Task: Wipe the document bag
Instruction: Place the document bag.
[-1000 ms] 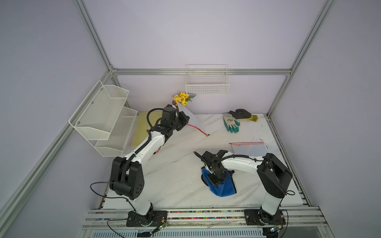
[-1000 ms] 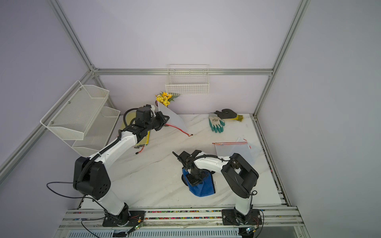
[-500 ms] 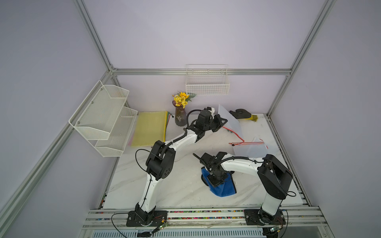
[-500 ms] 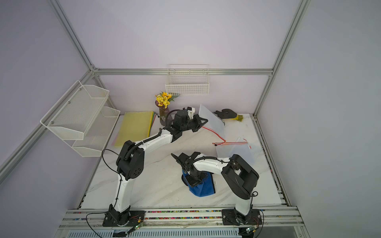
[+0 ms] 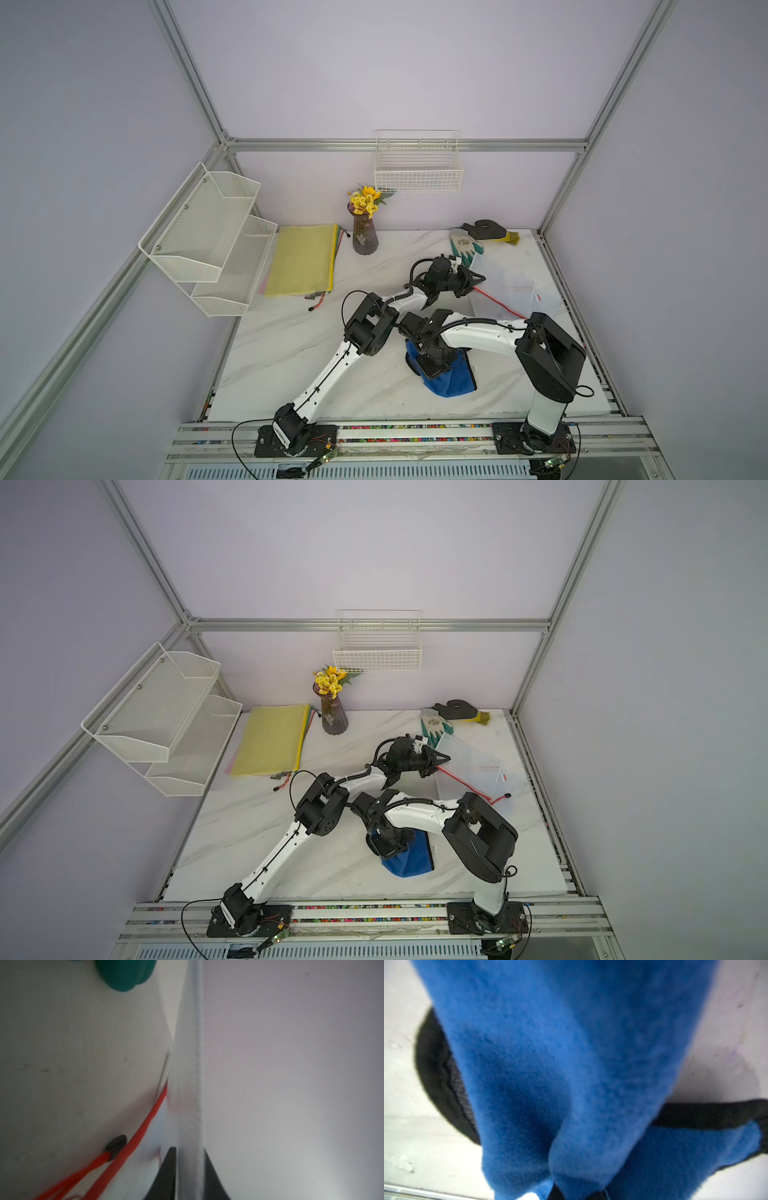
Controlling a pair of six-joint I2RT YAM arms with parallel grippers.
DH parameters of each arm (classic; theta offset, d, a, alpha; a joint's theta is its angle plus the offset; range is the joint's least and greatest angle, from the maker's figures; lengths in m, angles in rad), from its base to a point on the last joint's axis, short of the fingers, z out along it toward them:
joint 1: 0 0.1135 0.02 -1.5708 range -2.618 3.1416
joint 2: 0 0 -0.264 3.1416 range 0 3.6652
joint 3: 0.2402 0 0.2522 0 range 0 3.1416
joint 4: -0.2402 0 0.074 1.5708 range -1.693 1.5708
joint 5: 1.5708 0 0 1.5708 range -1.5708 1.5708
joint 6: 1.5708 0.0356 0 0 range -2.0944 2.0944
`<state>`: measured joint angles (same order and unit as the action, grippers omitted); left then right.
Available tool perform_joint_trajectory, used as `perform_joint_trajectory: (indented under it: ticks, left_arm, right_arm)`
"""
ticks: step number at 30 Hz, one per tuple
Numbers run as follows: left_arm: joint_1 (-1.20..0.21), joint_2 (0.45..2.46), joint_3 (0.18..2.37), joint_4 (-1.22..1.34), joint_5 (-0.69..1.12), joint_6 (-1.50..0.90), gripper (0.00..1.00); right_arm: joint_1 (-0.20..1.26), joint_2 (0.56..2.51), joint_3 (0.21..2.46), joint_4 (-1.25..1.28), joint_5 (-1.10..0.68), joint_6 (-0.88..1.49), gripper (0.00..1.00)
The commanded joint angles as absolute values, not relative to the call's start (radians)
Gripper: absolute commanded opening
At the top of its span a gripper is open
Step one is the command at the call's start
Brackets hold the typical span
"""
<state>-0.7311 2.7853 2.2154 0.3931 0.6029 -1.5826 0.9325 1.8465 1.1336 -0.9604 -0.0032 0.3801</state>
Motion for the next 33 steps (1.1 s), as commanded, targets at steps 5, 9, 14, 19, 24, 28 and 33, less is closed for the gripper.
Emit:
perform_joint_trajectory:
  ticks: [5,9,14,19,24,28,33]
  left_arm:
    - [-0.714,2.686,2.220,0.375,0.666,-1.524,0.88]
    - [-0.694,2.554,2.178,-0.037,0.584,-1.269,0.86]
    - [-0.668,2.376,2.087,-0.392,0.392,-1.007,0.86]
    - [-0.645,2.196,1.955,-0.450,0.232,-0.857,0.88]
    - [-0.568,1.988,1.818,-0.517,0.122,-0.782,0.94]
    - [-0.484,1.797,1.605,-0.508,0.052,-0.757,1.00]
    - [-0.361,1.640,1.384,-0.525,0.025,-0.750,0.99]
  right_arm:
    - [0.962,2.082,0.983,-0.737,-0.098,0.396,0.00]
    - [0.962,2.082,0.989,-0.740,-0.098,0.400,0.00]
    - [0.963,2.079,0.992,-0.737,-0.098,0.412,0.00]
    - [0.961,2.060,1.004,-0.731,-0.114,0.419,0.00]
    - [0.954,2.053,1.043,-0.745,-0.133,0.439,0.00]
    - [0.941,2.039,1.132,-0.764,-0.155,0.421,0.00]
    - [0.898,2.087,1.263,-0.787,-0.185,0.420,0.00]
